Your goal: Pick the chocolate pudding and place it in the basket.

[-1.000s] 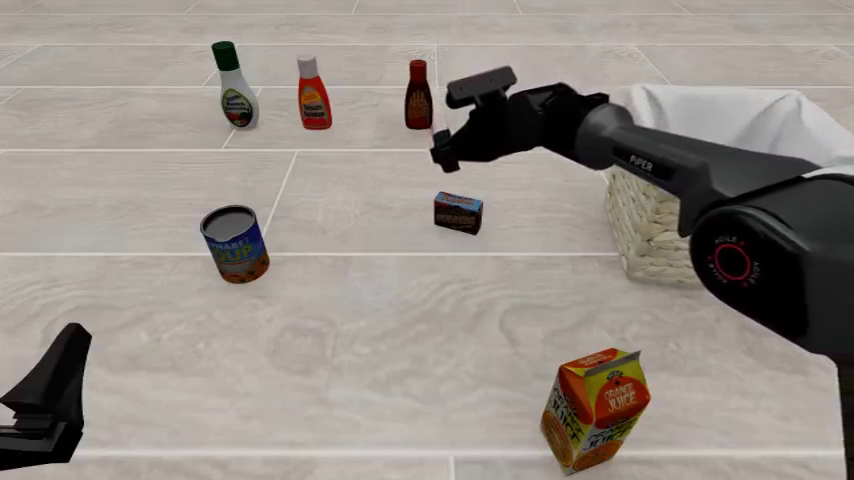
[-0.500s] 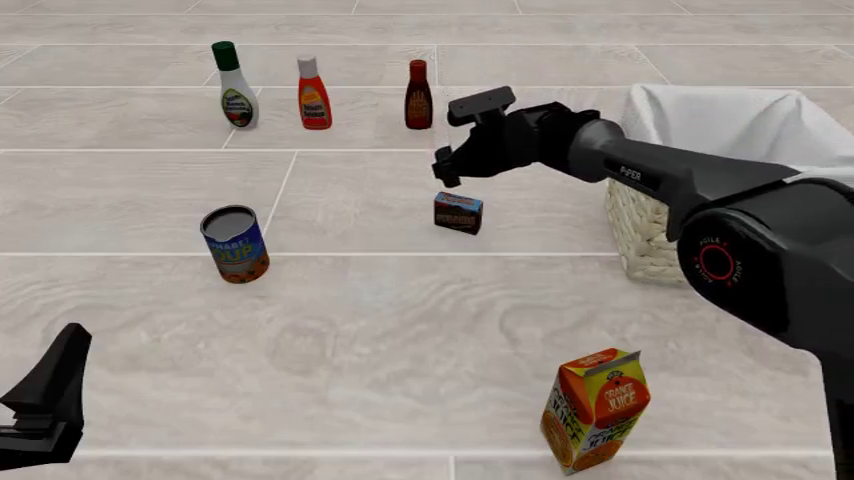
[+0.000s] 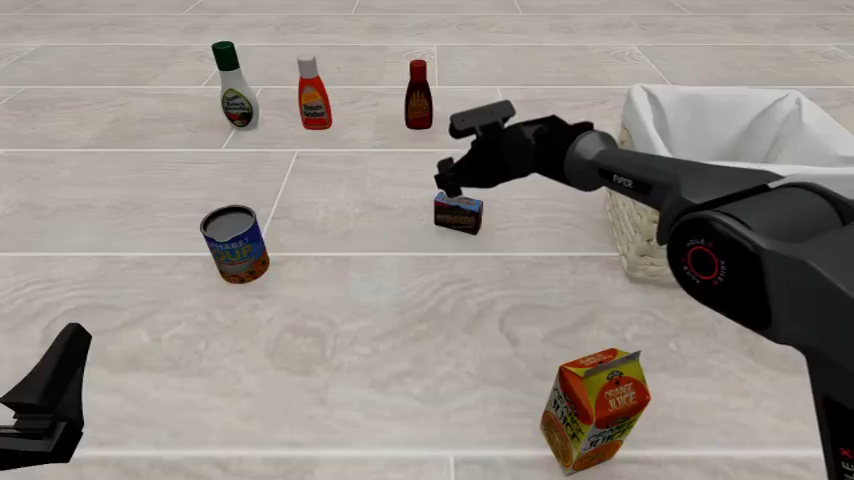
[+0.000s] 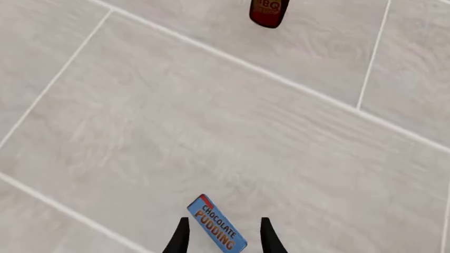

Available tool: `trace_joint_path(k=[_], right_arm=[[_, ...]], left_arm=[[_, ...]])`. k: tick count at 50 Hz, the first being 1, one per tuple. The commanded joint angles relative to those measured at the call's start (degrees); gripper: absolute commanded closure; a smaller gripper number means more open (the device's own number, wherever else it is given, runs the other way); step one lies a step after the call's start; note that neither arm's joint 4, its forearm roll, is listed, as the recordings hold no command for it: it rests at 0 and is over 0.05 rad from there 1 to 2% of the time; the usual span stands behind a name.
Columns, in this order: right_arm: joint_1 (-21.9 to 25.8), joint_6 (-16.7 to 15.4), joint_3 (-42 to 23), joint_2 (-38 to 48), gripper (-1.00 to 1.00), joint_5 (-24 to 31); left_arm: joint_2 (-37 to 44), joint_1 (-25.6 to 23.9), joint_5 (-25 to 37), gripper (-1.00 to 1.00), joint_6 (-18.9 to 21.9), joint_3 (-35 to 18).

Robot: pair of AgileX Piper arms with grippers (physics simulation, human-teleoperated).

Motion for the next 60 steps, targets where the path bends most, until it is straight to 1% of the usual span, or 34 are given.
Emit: trace_joint_path(k=[1,60], right_arm=[[-0.15,0.30,0.37,1.01,-1.00,-0.70],[0.11,1.71,2.98,4.83,-1.00,-3.92]], left_arm=[[-0.01,-0.01,0.00,-1.00,-0.01,0.00],[-0.03,-0.01,-0.01,-1.00,-0.03,0.00]])
